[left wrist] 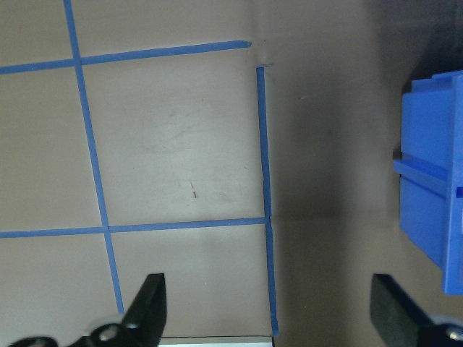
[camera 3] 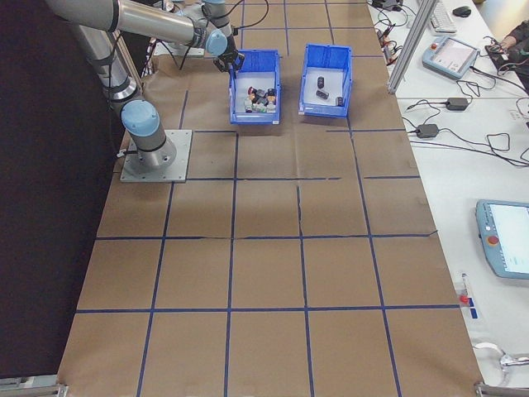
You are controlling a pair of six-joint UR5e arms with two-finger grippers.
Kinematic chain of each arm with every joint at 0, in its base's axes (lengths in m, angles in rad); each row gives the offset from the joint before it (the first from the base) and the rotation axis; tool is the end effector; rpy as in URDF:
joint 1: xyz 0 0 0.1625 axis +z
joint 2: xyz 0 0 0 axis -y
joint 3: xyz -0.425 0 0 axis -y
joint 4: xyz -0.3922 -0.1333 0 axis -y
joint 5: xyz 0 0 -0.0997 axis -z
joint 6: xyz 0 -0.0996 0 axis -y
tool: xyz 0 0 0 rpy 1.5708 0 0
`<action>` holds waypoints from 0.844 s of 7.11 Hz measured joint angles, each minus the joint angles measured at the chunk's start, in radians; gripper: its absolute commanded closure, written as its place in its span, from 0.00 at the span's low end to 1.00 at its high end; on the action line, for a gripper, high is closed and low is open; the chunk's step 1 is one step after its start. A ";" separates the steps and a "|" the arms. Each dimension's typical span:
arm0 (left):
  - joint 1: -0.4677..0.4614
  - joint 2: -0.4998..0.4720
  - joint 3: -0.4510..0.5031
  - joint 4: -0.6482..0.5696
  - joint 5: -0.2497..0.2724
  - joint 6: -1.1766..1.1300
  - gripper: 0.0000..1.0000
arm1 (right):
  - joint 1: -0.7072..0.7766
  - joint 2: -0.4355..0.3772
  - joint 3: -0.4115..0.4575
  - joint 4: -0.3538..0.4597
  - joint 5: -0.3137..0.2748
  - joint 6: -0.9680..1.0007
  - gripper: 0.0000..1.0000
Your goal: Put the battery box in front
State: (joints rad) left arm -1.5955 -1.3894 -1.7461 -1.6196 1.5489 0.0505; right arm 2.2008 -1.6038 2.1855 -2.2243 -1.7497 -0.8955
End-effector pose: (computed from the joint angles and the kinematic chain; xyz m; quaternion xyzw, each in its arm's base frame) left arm -0.1456 -0.4074 0.4792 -0.0373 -0.9990 -0.0212 0.0112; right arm 0.3409 -0.2714 0.2812 0.6854 -0.7218 0.0236 0.0932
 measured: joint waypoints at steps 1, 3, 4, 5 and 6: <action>0.005 0.001 -0.009 0.000 0.005 0.002 0.00 | -0.001 0.000 0.001 0.005 -0.001 -0.004 0.00; 0.013 -0.005 -0.012 0.005 0.071 -0.002 0.00 | -0.015 -0.018 -0.007 0.012 -0.051 -0.064 0.00; 0.013 -0.005 -0.011 0.006 0.082 -0.010 0.00 | -0.033 -0.050 -0.015 0.020 -0.072 -0.087 0.00; 0.014 -0.004 -0.012 0.007 0.086 -0.020 0.00 | -0.064 -0.090 -0.025 0.043 -0.078 -0.096 0.00; 0.014 -0.004 -0.012 0.007 0.087 -0.023 0.00 | -0.118 -0.133 -0.041 0.086 -0.074 -0.097 0.00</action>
State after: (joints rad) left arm -1.5816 -1.3931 -1.7583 -1.6123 1.6356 0.0275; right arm 2.0828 -1.7366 2.1444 -2.1379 -1.8239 -0.9922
